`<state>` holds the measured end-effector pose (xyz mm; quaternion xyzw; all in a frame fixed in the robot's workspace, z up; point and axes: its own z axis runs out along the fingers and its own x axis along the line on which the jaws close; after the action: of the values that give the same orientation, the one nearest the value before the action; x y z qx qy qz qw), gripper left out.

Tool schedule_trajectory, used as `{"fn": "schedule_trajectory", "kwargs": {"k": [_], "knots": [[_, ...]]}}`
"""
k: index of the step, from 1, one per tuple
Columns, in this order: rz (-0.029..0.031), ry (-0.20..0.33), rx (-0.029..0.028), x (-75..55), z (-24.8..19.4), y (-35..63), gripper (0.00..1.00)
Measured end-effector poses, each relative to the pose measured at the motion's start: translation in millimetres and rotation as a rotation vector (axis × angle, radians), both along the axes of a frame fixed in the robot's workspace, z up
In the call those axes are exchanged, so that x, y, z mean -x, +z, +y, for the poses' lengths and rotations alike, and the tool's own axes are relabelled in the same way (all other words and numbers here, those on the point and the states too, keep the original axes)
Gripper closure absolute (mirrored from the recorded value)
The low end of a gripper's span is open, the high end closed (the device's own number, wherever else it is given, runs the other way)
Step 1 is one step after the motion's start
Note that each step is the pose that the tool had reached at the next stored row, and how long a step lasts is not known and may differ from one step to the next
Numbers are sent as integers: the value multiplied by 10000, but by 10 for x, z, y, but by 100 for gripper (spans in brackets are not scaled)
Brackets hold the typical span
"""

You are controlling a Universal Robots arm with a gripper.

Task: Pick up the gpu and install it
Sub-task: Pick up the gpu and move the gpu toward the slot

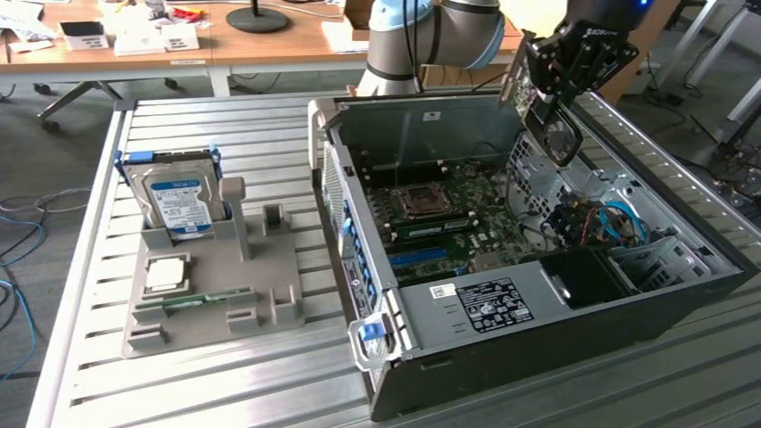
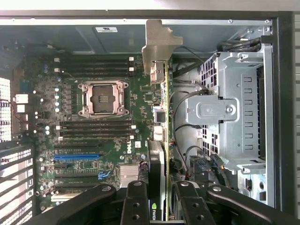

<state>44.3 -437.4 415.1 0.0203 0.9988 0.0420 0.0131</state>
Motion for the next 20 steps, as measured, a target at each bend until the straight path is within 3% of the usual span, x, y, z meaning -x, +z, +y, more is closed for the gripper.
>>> {"fn": "schedule_trajectory", "kwargs": {"k": [20], "knots": [[0, 0, 0, -146, 0, -3, 73]]}}
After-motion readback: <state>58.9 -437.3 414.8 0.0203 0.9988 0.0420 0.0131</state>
